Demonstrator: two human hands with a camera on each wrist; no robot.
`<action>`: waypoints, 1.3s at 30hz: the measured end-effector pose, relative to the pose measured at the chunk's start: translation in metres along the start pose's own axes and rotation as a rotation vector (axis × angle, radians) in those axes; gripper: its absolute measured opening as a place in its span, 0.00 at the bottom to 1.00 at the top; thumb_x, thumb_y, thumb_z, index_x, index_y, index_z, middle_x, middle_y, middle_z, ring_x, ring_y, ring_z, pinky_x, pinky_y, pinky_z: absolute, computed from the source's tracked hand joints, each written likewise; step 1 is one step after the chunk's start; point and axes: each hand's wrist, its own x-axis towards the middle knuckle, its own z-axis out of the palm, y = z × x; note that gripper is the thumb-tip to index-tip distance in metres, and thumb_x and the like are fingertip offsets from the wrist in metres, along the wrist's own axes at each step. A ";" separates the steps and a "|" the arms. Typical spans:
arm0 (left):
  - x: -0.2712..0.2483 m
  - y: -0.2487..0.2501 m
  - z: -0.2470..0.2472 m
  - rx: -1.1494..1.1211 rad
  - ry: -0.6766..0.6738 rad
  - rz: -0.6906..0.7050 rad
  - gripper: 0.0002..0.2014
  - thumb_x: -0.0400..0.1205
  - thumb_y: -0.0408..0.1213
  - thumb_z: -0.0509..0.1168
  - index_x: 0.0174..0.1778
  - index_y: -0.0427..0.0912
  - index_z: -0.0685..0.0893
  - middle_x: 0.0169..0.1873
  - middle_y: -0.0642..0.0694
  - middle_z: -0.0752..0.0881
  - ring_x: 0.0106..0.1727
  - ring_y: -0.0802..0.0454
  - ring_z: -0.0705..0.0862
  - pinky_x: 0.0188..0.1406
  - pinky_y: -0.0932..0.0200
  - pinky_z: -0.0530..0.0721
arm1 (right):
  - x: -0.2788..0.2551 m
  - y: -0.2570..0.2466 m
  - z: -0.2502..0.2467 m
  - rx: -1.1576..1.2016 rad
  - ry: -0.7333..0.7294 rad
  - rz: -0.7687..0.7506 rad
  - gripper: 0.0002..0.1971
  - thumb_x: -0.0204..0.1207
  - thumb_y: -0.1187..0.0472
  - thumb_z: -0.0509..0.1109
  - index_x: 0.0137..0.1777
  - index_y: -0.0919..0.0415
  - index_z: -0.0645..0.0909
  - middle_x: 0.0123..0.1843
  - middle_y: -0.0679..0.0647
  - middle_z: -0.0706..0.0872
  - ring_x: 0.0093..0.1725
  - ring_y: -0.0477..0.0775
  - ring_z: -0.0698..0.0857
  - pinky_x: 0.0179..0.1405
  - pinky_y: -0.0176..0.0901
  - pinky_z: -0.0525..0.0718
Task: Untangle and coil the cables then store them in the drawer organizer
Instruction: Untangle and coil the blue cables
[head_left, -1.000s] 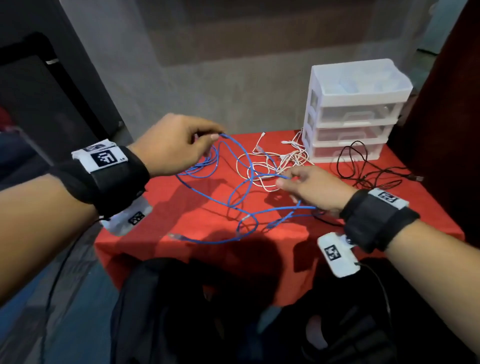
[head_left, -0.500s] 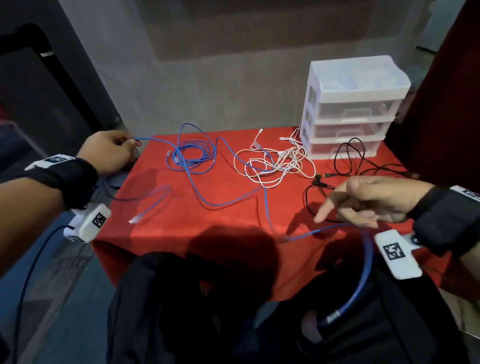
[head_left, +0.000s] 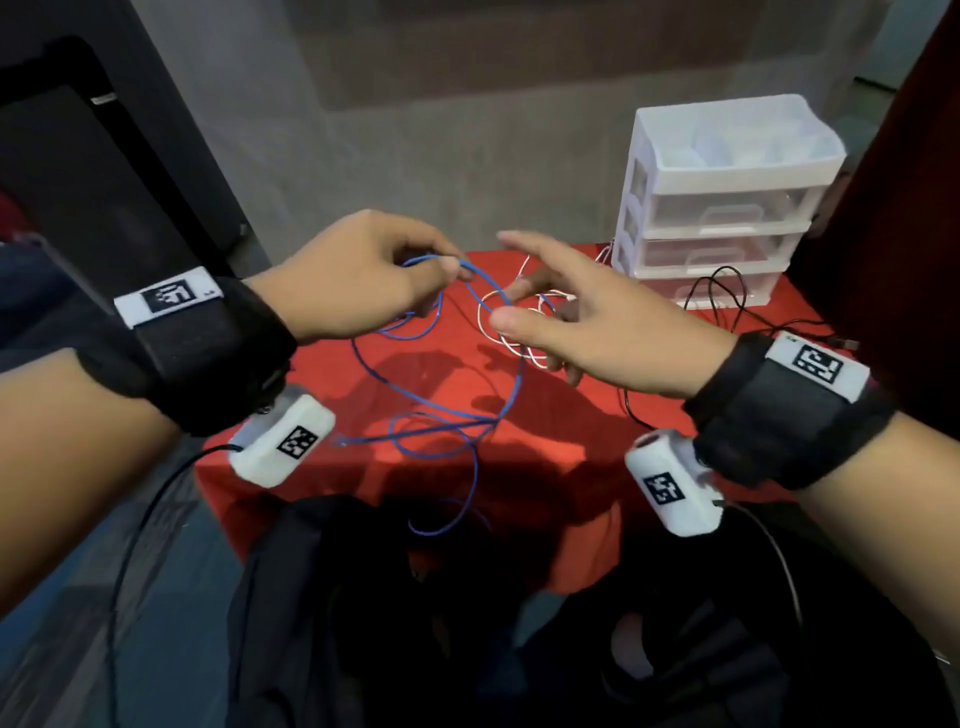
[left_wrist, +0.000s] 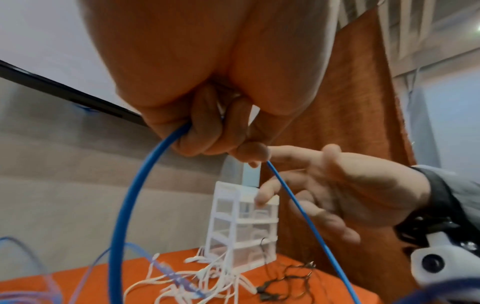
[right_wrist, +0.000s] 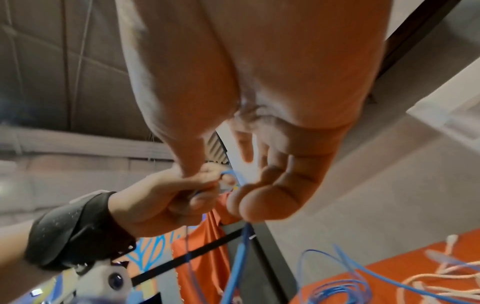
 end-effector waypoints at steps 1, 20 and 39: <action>0.003 0.007 0.002 -0.028 -0.008 0.024 0.07 0.87 0.41 0.67 0.49 0.52 0.91 0.31 0.47 0.89 0.32 0.58 0.82 0.40 0.61 0.80 | 0.006 -0.005 0.003 0.007 -0.035 0.004 0.24 0.83 0.48 0.73 0.77 0.47 0.75 0.49 0.48 0.87 0.29 0.59 0.85 0.26 0.50 0.85; -0.031 -0.067 0.058 -0.634 0.150 -0.400 0.16 0.92 0.49 0.57 0.46 0.44 0.81 0.28 0.51 0.68 0.23 0.59 0.68 0.31 0.56 0.87 | -0.024 0.063 -0.078 0.029 0.408 0.341 0.06 0.88 0.57 0.65 0.55 0.54 0.84 0.45 0.59 0.87 0.28 0.50 0.81 0.21 0.38 0.78; -0.010 0.020 0.090 -1.366 0.555 -0.401 0.20 0.93 0.54 0.49 0.44 0.48 0.76 0.24 0.54 0.63 0.22 0.59 0.59 0.22 0.65 0.64 | -0.050 0.026 0.033 0.099 0.758 0.003 0.05 0.81 0.58 0.76 0.52 0.53 0.82 0.45 0.57 0.86 0.35 0.44 0.77 0.39 0.39 0.77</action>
